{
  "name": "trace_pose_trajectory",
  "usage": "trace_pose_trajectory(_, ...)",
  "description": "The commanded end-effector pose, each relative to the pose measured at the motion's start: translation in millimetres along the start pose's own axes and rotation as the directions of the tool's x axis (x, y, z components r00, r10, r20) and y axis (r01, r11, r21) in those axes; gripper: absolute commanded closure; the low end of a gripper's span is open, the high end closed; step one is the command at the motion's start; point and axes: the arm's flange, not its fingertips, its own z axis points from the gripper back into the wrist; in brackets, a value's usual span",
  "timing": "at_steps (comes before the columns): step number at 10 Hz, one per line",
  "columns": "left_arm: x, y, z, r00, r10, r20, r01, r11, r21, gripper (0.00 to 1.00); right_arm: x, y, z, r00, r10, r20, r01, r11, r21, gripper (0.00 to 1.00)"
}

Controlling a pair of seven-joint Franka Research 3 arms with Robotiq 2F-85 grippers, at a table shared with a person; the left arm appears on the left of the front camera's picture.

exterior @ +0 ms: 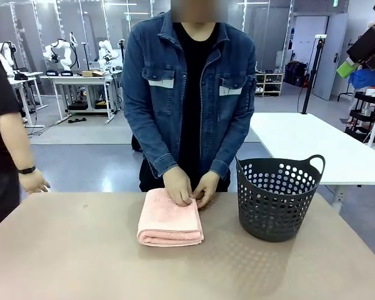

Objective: Fold the towel.
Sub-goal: Pick up the 100 cm Hotel Towel and place it on the left side of the table.

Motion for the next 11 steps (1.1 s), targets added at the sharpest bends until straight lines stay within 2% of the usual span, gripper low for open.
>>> trace_pose_trajectory(1,-0.7,0.5,3.1,1.000,-0.007,-0.005,0.007,1.000,0.000,0.00,-0.6,-0.4,0.1,1.000,-0.004,0.001,0.004,1.000,0.002,0.00)
trace_pose_trajectory(11,-0.7,0.5,3.1,1.000,-0.007,-0.005,0.007,1.000,0.000,0.00,-0.6,-0.4,0.1,1.000,-0.004,0.001,0.004,1.000,0.002,0.00)
